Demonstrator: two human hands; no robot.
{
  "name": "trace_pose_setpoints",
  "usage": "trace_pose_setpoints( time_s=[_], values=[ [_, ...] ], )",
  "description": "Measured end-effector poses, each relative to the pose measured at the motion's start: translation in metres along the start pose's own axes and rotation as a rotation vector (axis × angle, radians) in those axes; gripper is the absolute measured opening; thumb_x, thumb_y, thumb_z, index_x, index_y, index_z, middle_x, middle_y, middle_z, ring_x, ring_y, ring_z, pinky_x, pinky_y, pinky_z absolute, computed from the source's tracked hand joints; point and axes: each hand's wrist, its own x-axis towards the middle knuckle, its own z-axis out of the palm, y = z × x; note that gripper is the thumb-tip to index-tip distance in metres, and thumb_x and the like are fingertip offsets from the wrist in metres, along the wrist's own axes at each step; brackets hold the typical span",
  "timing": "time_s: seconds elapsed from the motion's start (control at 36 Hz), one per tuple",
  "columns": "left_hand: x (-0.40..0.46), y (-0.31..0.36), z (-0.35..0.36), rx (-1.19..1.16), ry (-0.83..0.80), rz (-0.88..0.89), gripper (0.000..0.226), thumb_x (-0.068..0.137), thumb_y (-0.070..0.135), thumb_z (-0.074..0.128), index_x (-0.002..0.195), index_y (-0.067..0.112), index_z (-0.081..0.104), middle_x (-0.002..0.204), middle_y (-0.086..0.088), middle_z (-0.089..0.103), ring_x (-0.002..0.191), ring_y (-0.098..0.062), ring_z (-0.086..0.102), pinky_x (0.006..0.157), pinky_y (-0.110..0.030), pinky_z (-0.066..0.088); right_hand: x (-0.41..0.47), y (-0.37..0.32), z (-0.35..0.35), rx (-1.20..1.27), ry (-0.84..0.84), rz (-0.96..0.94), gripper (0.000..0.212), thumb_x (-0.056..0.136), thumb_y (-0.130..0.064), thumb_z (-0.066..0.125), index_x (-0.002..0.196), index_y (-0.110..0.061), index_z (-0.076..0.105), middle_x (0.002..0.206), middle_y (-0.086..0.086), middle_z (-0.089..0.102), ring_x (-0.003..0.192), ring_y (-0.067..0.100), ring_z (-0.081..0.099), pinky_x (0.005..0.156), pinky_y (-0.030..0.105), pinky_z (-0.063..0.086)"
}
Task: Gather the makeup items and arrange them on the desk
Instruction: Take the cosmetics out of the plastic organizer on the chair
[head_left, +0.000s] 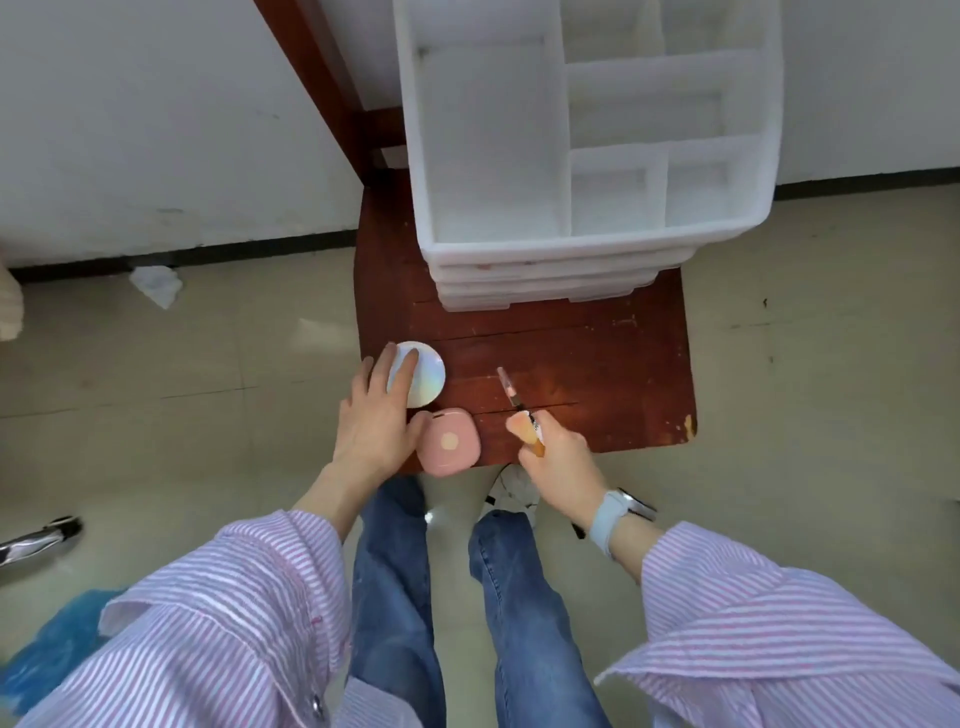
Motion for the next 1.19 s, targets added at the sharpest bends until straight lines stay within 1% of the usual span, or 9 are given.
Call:
trace_pose_setpoints(
  time_s=[0.06,0.11,0.17,0.28,0.44,0.56,0.78,1.03,1.19],
  values=[
    [0.008,-0.006,0.003,-0.008,-0.002,0.031,0.077,0.087,0.034,0.059,0.148,0.023,0.014,0.157,-0.004,0.007,0.139,-0.033,0.013,0.102,-0.052,0.032,0.003,-0.002,0.026,0.132,0.034,0.083,0.004,0.088,-0.008,0.048,0.085,-0.006,0.05,0.081,0.013,0.057,0.077,0.031,0.054,0.061,0.03,0.033],
    [0.016,-0.01,0.005,0.006,0.001,0.049,0.082,0.085,0.032,0.062,0.149,0.024,0.012,0.157,-0.007,0.008,0.138,-0.034,0.017,0.103,-0.049,0.032,0.006,-0.007,0.049,0.247,0.092,0.153,0.016,0.09,-0.012,0.052,0.075,-0.015,0.046,0.077,0.007,0.055,0.075,0.024,0.051,0.06,0.028,0.031],
    [0.023,-0.011,0.007,0.01,0.003,0.06,0.087,0.081,0.024,0.065,0.149,0.022,0.01,0.154,-0.012,0.014,0.133,-0.037,0.023,0.101,-0.049,0.033,0.01,-0.014,0.065,0.375,0.147,0.224,0.004,0.088,-0.013,0.057,0.087,-0.012,0.053,0.082,0.009,0.058,0.08,0.026,0.053,0.064,0.027,0.033],
    [0.028,-0.017,0.006,-0.075,-0.024,0.038,0.094,0.072,0.023,0.071,0.148,0.019,0.014,0.137,-0.016,0.029,0.122,-0.036,0.031,0.093,-0.045,0.038,0.014,-0.03,0.086,0.486,0.194,0.345,0.04,0.084,-0.026,0.066,0.115,-0.007,0.05,0.097,0.006,0.058,0.084,0.021,0.051,0.067,0.023,0.033],
    [0.019,-0.035,0.002,-0.33,-0.091,-0.048,0.088,0.061,0.029,0.08,0.133,0.011,0.032,0.119,-0.008,0.034,0.117,-0.028,0.036,0.094,-0.03,0.035,0.022,-0.038,0.105,0.483,0.325,0.505,0.043,0.079,-0.035,0.07,0.101,-0.003,0.052,0.088,0.01,0.059,0.079,0.025,0.052,0.064,0.027,0.036],
    [0.001,-0.043,-0.003,-0.541,-0.178,-0.069,0.068,0.057,0.03,0.084,0.109,0.015,0.042,0.106,0.002,0.045,0.101,-0.017,0.05,0.08,-0.026,0.042,0.021,-0.038,0.117,0.547,0.406,0.604,0.048,0.077,-0.042,0.07,0.095,0.0,0.055,0.081,0.008,0.055,0.076,0.024,0.049,0.066,0.029,0.035],
    [-0.012,-0.038,-0.007,-0.597,-0.441,-0.011,0.082,0.069,0.025,0.079,0.132,0.017,0.027,0.114,0.007,0.044,0.101,-0.009,0.046,0.076,-0.01,0.032,0.016,-0.051,0.135,0.865,0.388,0.635,0.026,0.084,-0.034,0.061,0.067,-0.018,0.049,0.059,0.0,0.05,0.057,0.023,0.047,0.058,0.032,0.037],
    [0.006,-0.03,-0.024,-0.542,-0.495,0.094,0.078,0.067,0.024,0.08,0.125,0.022,0.028,0.108,0.006,0.047,0.098,-0.011,0.051,0.082,-0.024,0.047,0.009,-0.064,0.104,1.126,0.405,0.548,0.01,0.086,-0.021,0.059,0.085,-0.019,0.05,0.052,-0.001,0.043,0.036,0.011,0.037,0.036,0.02,0.027],
    [0.001,-0.003,-0.057,-0.547,-0.45,0.193,0.07,0.069,0.022,0.078,0.116,0.029,0.027,0.102,0.021,0.042,0.095,-0.002,0.048,0.072,-0.007,0.039,-0.013,-0.076,0.068,1.255,0.43,0.534,0.014,0.087,-0.024,0.061,0.086,-0.014,0.051,0.051,0.003,0.036,0.037,0.011,0.029,0.036,0.019,0.022]
  ],
)
